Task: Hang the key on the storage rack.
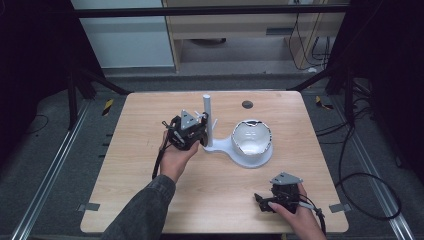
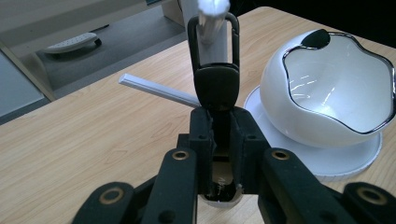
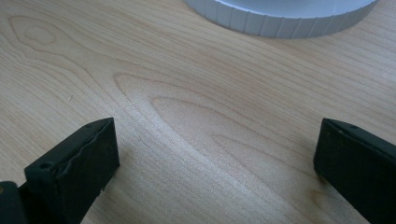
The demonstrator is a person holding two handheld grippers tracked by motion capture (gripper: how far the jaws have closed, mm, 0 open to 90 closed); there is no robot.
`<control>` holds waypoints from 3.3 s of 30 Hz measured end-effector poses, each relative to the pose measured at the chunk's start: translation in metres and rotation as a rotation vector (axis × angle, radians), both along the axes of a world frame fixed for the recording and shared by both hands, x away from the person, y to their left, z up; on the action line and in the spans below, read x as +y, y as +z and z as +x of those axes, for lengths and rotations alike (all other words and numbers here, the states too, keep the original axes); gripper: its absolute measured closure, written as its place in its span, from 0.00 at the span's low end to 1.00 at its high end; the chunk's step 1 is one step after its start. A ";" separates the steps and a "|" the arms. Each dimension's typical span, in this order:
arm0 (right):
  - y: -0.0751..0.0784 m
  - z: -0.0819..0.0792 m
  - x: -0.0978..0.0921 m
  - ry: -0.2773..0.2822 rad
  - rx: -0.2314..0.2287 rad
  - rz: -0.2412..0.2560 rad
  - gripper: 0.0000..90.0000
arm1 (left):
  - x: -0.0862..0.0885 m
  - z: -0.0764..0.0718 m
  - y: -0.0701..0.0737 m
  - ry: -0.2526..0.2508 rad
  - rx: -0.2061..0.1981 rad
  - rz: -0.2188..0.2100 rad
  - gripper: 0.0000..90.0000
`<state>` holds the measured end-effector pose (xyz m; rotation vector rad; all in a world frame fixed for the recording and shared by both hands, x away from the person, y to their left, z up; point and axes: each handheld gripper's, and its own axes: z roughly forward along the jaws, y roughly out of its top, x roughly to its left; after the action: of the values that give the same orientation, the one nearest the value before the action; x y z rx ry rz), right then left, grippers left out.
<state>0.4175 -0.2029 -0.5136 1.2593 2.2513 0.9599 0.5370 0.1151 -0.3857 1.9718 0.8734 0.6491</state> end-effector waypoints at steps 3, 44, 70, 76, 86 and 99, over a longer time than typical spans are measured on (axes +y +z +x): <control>0.000 0.000 0.000 0.001 0.000 -0.001 0.00 | 0.000 0.000 0.000 -0.003 0.002 0.002 0.88; 0.000 0.001 0.000 0.003 -0.001 0.000 0.00 | 0.005 -0.017 0.005 -0.057 -0.013 0.074 0.71; 0.000 0.000 0.000 0.001 0.000 -0.001 0.00 | 0.020 -0.028 0.003 -0.094 0.042 0.081 0.33; 0.000 0.000 0.000 0.001 0.000 0.000 0.00 | 0.020 -0.033 0.001 -0.103 0.075 0.078 0.16; 0.000 0.000 0.000 -0.001 -0.002 0.001 0.01 | 0.026 -0.049 -0.005 -0.123 0.099 0.065 0.11; 0.000 -0.001 0.001 -0.007 -0.001 0.002 0.01 | 0.051 -0.069 -0.030 -0.152 0.161 0.116 0.08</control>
<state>0.4169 -0.2023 -0.5137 1.2657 2.2444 0.9604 0.4677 0.1658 -0.4155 2.1944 0.7866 0.4669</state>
